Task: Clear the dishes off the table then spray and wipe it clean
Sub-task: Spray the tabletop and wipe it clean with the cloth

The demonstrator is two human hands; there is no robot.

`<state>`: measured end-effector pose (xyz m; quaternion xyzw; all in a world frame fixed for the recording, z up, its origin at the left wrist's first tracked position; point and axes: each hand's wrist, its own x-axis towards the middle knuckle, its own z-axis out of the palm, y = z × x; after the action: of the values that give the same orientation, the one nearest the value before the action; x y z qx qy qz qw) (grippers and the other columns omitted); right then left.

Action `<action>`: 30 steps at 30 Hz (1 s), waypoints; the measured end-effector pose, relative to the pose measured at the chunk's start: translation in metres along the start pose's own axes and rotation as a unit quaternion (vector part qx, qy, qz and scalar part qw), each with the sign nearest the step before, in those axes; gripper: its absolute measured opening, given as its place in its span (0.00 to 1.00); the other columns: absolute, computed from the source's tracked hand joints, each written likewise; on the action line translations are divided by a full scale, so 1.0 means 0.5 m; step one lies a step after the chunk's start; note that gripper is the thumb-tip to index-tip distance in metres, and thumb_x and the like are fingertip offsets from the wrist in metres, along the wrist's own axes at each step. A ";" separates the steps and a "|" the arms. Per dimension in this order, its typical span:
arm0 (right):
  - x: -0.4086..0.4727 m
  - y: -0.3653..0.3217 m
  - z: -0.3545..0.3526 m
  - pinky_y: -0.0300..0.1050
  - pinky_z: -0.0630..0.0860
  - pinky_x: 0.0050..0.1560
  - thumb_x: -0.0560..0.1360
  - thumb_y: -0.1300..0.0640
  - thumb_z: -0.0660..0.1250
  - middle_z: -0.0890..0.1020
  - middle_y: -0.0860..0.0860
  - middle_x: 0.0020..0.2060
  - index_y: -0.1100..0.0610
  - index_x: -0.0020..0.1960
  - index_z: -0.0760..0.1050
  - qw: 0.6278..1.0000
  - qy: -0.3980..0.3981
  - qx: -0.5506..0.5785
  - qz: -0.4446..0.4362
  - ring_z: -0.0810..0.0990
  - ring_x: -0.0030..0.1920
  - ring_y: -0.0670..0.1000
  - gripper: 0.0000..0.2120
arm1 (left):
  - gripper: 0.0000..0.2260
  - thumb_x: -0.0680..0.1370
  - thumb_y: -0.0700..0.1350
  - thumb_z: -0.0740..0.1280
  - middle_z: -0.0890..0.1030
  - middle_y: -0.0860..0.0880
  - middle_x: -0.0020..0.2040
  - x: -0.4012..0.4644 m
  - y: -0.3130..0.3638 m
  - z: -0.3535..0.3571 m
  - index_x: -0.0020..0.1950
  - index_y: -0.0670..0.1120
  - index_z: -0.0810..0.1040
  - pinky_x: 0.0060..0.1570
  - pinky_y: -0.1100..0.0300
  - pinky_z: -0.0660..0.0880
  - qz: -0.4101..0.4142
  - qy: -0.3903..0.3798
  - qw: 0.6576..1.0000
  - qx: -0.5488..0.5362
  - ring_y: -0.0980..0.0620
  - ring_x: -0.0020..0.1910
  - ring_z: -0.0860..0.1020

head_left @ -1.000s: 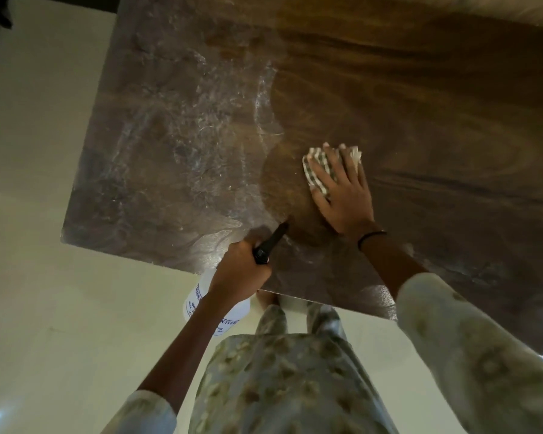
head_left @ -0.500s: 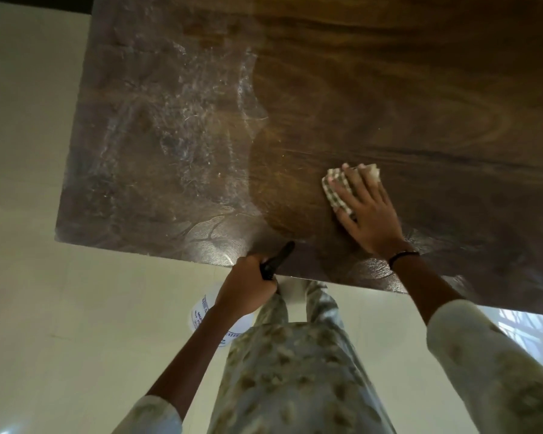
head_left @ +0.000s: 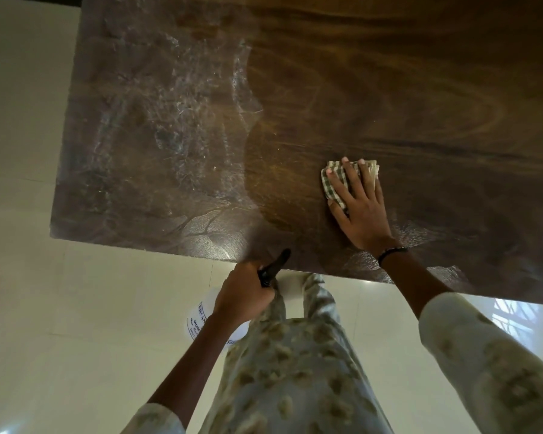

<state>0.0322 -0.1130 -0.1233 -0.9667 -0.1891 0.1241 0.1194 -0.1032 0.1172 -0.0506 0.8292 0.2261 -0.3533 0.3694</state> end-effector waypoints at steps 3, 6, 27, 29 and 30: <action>-0.009 -0.049 0.014 0.61 0.49 0.76 0.81 0.44 0.50 0.53 0.53 0.79 0.47 0.79 0.54 1.000 -0.002 0.006 -0.008 0.46 0.79 0.58 0.27 | 0.10 0.65 0.47 0.61 0.79 0.42 0.33 0.000 -0.010 -0.013 0.39 0.43 0.77 0.37 0.48 0.77 0.008 0.042 0.999 -0.024 0.41 0.33 0.78; -0.024 -0.134 0.041 0.63 0.54 0.74 0.80 0.45 0.52 0.57 0.53 0.78 0.47 0.78 0.58 0.998 -0.003 0.010 -0.054 0.51 0.79 0.58 0.27 | 0.11 0.65 0.46 0.60 0.79 0.43 0.32 0.004 -0.022 -0.021 0.44 0.47 0.76 0.36 0.46 0.77 0.030 0.061 0.996 -0.054 0.41 0.32 0.77; -0.061 -0.261 0.085 0.62 0.50 0.76 0.80 0.47 0.52 0.60 0.53 0.78 0.47 0.77 0.60 0.993 -0.021 -0.018 -0.115 0.54 0.78 0.59 0.25 | 0.15 0.68 0.33 0.65 0.81 0.45 0.34 0.004 -0.067 -0.067 0.49 0.50 0.79 0.36 0.53 0.75 0.035 0.100 0.992 -0.067 0.45 0.32 0.77; -0.108 -0.251 0.091 0.61 0.53 0.76 0.80 0.46 0.52 0.60 0.54 0.78 0.48 0.77 0.59 0.976 -0.039 -0.061 -0.205 0.56 0.77 0.59 0.26 | 0.15 0.66 0.37 0.64 0.82 0.44 0.36 -0.003 -0.076 -0.073 0.47 0.53 0.77 0.39 0.49 0.77 0.027 0.099 0.992 -0.079 0.42 0.35 0.79; -0.126 -0.228 0.091 0.60 0.54 0.76 0.80 0.45 0.53 0.59 0.53 0.78 0.47 0.78 0.57 0.968 -0.046 -0.076 -0.235 0.56 0.77 0.58 0.27 | 0.14 0.65 0.39 0.64 0.82 0.43 0.36 -0.006 -0.080 -0.076 0.47 0.53 0.77 0.40 0.48 0.78 0.023 0.099 0.991 -0.084 0.41 0.36 0.79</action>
<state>-0.0754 -0.0268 -0.1219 -0.8947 -0.4252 0.1217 0.0629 -0.1146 0.1714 -0.0484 0.8313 0.2711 -0.2407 0.4213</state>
